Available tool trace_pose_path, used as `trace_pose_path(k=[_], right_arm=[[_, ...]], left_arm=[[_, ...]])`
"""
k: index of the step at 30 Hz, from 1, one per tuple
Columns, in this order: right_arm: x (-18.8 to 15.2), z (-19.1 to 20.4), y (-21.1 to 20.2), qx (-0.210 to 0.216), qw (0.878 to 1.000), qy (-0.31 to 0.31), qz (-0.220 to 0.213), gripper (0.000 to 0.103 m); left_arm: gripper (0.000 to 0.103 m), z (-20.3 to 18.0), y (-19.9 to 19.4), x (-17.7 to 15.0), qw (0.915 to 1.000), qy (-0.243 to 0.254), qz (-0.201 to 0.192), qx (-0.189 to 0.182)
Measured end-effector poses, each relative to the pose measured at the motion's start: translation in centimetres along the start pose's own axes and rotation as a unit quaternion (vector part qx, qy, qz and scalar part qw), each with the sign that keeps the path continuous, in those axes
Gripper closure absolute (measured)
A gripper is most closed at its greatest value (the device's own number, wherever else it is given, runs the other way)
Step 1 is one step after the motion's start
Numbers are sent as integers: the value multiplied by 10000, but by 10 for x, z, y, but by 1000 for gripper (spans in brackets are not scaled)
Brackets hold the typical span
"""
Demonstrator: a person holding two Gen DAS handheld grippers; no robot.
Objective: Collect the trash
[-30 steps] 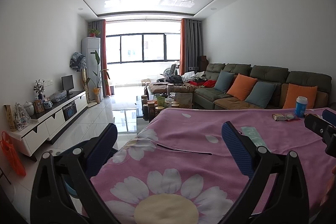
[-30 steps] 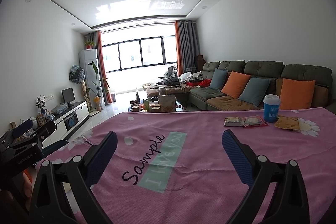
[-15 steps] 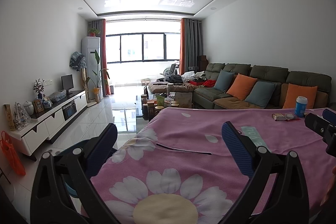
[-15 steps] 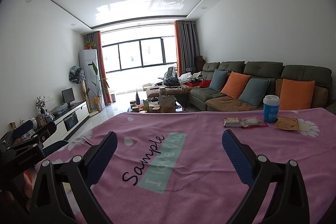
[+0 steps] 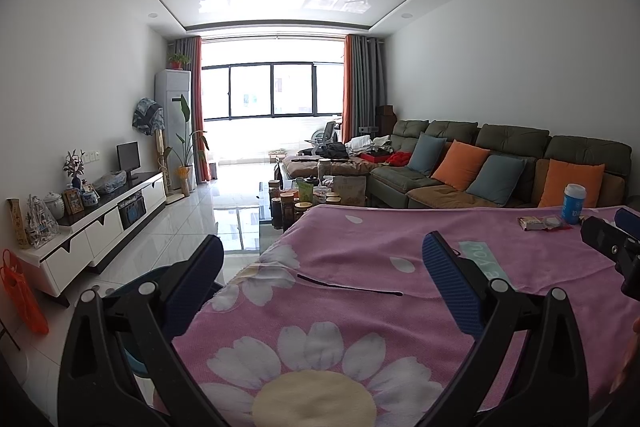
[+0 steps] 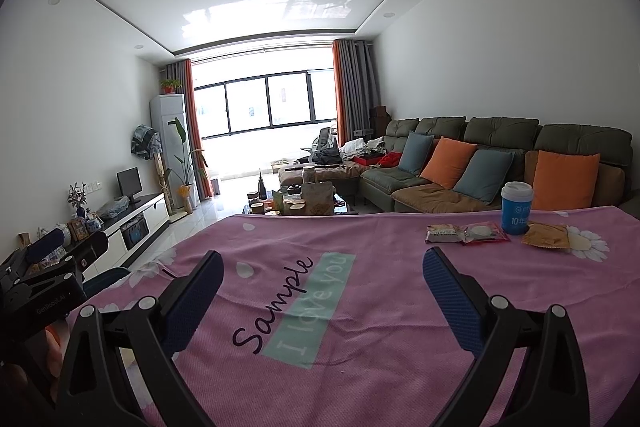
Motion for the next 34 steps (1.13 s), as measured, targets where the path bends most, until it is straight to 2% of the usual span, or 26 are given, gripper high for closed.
trace_pose_path(k=[18,24,27,30,34], right_arm=[[1,2,1,-16,10000,3,5,7],[1,1,3,-25,10000,27,16,7],[1,-3,6,-51,10000,19,45,7],[0,-12,8,-123,9998,47,157,7],[1,-32,22,-362,9981,30,498,7]], left_arm=[[5,0,0,-1,10000,12,0,7],[5,-5,4,-4,9998,138,25,-119],[5,-7,14,-6,9992,139,298,-207],[5,-6,38,-6,9955,81,839,-429],[5,2,88,-7,9809,-105,1813,-693]])
Point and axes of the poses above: each gripper's, at about its wrist camera, not at the fingertips, and y roughly the way its jaws point, z to its left, x to its top, the point moved 1 cm from there along y, roughly the way its jaws point, and after that the axes turned 12 degrees about -x, right-handed, at the moved point
